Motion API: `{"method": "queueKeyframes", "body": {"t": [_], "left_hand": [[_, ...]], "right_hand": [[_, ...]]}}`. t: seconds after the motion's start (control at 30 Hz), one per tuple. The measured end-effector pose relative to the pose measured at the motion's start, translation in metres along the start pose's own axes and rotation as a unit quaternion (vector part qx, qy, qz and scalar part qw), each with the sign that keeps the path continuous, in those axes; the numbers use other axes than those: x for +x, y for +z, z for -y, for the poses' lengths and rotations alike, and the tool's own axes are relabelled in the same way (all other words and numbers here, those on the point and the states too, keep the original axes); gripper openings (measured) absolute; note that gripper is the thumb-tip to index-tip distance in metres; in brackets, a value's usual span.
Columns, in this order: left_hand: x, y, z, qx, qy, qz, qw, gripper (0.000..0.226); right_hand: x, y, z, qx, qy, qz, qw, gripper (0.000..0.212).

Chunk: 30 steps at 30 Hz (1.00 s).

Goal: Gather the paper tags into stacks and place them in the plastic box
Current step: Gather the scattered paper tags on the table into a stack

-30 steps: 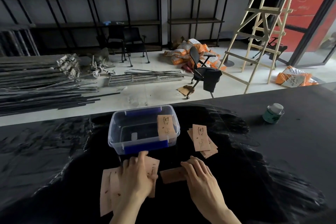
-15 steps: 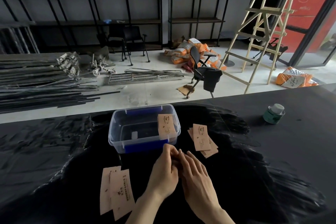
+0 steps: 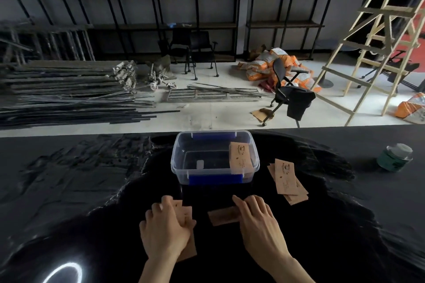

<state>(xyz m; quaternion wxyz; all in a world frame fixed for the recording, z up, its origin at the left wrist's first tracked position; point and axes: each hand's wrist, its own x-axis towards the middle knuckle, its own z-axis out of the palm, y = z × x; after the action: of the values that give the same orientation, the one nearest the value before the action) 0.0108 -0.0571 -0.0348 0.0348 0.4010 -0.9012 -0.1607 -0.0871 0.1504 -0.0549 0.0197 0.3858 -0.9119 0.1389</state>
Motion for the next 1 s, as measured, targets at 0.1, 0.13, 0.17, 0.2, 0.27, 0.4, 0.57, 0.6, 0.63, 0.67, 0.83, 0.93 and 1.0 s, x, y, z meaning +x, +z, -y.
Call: {"method": "queueKeyframes", "body": {"t": [0.1,0.13,0.17,0.2,0.27,0.4,0.57,0.6,0.63,0.67,0.83,0.93,1.0], "left_hand": [[0.003,0.0,0.001,-0.081,0.04,0.007,0.996,0.07],[0.003,0.0,0.001,-0.128,0.056,0.008,0.99,0.068],[0.004,-0.002,0.0,-0.172,0.072,0.011,0.982,0.066],[0.006,-0.004,-0.003,-0.213,0.093,0.013,0.973,0.063],[0.011,-0.009,-0.012,-0.267,0.135,0.029,0.954,0.046],[0.008,-0.014,-0.046,-0.285,0.207,0.117,0.929,0.031],[-0.004,0.008,-0.068,-0.33,0.207,0.154,0.908,0.031],[-0.006,0.009,-0.068,-0.355,0.197,0.13,0.905,0.026],[-0.006,0.009,-0.066,-0.37,0.181,0.087,0.907,0.024],[-0.004,0.008,-0.061,-0.368,0.16,0.036,0.915,0.023],[0.012,-0.004,-0.003,-0.16,-0.021,-0.077,0.984,0.028],[0.009,-0.005,0.017,-0.011,-0.06,-0.012,0.998,0.054],[0.008,-0.005,0.018,0.01,-0.04,-0.003,0.999,0.06]], "right_hand": [[0.007,-0.006,0.007,0.006,-0.006,0.036,0.999,0.071],[0.007,-0.006,0.009,0.008,-0.008,0.043,0.999,0.073],[0.008,-0.007,0.009,0.012,-0.008,0.047,0.999,0.074],[0.008,-0.005,0.009,0.014,-0.007,0.046,0.999,0.076],[0.008,0.001,0.007,0.016,-0.004,0.029,0.999,0.078],[0.007,0.01,0.007,0.064,0.015,-0.017,0.998,0.081],[0.008,0.015,0.006,0.028,-0.005,-0.034,0.999,0.085],[0.008,0.016,0.006,0.015,-0.012,-0.026,0.999,0.085],[0.009,0.014,0.005,0.008,-0.016,-0.021,1.0,0.083],[0.01,0.013,0.004,0.008,-0.018,-0.016,1.0,0.078],[0.014,0.011,0.002,0.012,-0.016,-0.013,1.0,0.059],[0.015,0.013,0.003,0.012,-0.01,-0.009,1.0,0.058],[0.016,0.012,0.004,0.009,-0.012,-0.006,1.0,0.058]]}}
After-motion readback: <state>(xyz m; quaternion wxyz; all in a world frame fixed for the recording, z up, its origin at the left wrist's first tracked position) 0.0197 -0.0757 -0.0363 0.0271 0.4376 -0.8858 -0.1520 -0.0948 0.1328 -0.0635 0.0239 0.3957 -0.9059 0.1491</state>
